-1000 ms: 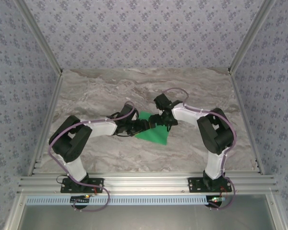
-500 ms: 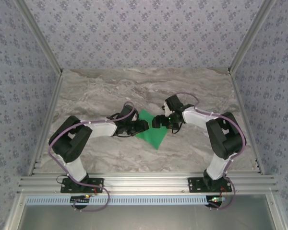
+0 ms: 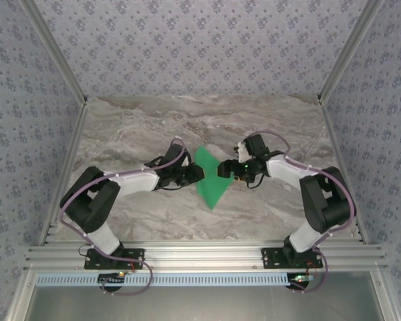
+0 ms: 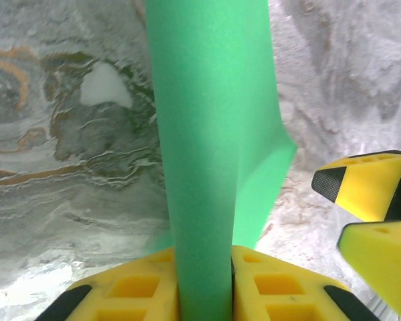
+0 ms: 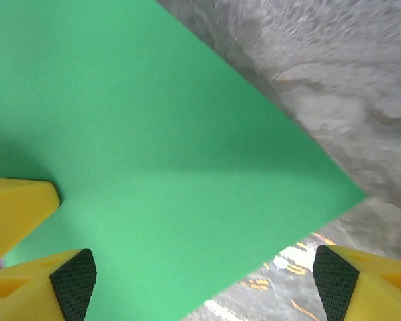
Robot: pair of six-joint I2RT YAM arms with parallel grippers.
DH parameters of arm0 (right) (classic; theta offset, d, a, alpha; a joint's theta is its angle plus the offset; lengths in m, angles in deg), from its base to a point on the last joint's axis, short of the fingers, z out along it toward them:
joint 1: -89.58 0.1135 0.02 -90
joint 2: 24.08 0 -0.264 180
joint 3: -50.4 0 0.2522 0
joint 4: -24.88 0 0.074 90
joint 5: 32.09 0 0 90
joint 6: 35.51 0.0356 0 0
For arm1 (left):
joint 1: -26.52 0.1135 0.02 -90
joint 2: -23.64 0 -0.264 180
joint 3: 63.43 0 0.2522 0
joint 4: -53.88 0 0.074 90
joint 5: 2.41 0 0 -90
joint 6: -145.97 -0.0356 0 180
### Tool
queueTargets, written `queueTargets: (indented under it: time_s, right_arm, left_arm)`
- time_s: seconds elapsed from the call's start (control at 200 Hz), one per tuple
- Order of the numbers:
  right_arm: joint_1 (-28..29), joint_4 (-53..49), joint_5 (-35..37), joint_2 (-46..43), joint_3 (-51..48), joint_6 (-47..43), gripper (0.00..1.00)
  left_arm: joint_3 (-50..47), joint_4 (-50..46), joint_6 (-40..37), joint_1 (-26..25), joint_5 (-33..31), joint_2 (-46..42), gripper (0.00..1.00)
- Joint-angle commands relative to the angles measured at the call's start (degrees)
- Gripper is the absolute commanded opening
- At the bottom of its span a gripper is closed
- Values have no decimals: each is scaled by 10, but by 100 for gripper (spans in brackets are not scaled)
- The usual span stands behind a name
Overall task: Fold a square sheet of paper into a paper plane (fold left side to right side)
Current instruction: Pick up the square sheet of paper from the center of the table, then place a square sheet of paper at the center of the table.
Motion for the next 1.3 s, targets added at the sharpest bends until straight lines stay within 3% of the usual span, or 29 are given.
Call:
queueTargets:
  time_s: [0.0, 0.18, 0.315, 0.615, 0.909, 1.049, 1.294]
  right_arm:
    - [-38, 66, -69, -50, -42, 9, 90]
    - [-85, 215, -190, -87, -115, 78, 90]
    - [-94, 349, -232, -99, -158, 167, 91]
    - [-58, 549, -188, -103, -188, 338, 95]
    - [-1, 626, -132, -70, -145, 422, 94]
    - [7, 635, -127, -61, -131, 434, 76]
    - [7, 591, -126, -82, -128, 398, 20]
  left_arm:
    - [-19, 30, 4, 12, 11, -37, 19]
    - [-44, 97, 50, 44, 54, -67, 18]
    - [-58, 153, 98, 72, 81, -98, 18]
    - [-29, 143, 118, 86, 87, -172, 20]
    - [-32, 150, 133, 86, 94, -205, 21]
    - [-36, 149, 134, 86, 94, -212, 21]
    - [-44, 140, 124, 87, 90, -216, 27]
